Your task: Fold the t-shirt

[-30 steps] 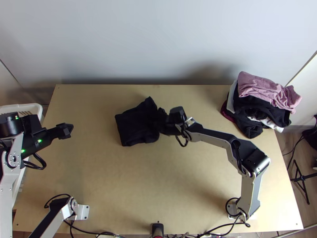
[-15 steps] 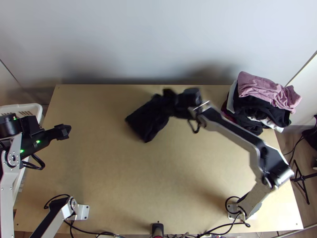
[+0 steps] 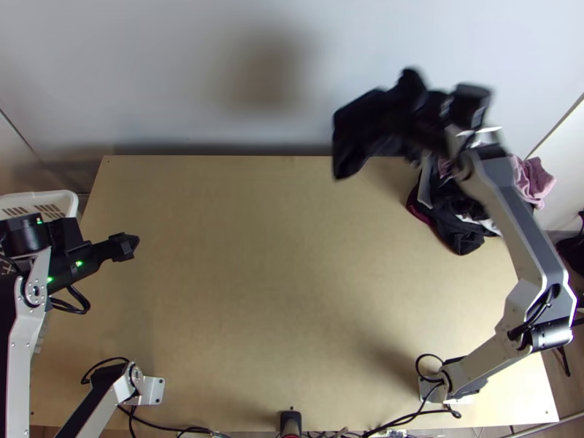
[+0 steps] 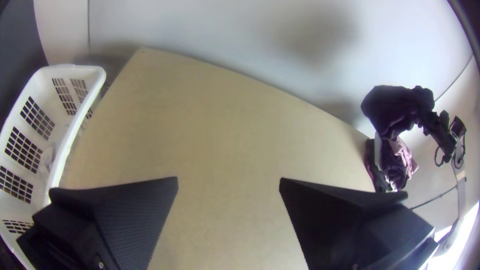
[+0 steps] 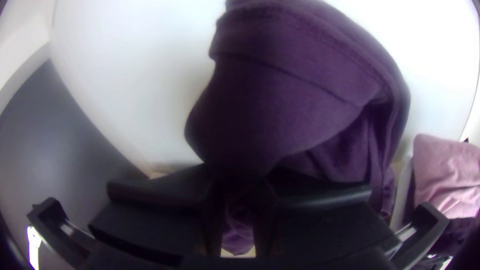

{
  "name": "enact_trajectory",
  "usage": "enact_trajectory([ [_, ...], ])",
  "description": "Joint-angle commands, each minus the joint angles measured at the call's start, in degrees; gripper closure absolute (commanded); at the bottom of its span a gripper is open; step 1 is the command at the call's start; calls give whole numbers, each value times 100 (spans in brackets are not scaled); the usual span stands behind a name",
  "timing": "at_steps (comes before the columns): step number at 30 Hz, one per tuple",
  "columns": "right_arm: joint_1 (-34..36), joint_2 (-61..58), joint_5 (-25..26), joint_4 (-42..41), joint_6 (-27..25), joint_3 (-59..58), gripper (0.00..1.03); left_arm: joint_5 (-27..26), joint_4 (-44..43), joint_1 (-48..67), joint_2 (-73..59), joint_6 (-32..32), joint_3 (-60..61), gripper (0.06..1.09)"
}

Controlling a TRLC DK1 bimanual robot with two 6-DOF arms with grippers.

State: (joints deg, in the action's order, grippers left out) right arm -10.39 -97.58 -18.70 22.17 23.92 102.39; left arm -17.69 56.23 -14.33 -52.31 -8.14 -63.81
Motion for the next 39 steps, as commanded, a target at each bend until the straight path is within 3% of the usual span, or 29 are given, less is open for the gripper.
enact_trajectory([
  [1,1066,-402,-125,621,-72,1688,100,-68,-77,106,55,-117,185,10],
  [7,1918,-1017,-266,832,-116,2760,100,-68,-121,150,143,-153,343,10],
  [11,2393,-1176,-345,999,-353,2716,100,-103,-112,150,301,-153,405,10],
  [24,3553,-982,-354,630,-1206,844,100,-226,-121,237,494,-188,870,10],
  [32,3632,-481,-345,578,-2269,-966,100,-235,-86,264,705,-161,906,10],
  [39,3729,-15,-345,121,-2542,-2285,100,-243,46,273,907,-161,914,10],
])
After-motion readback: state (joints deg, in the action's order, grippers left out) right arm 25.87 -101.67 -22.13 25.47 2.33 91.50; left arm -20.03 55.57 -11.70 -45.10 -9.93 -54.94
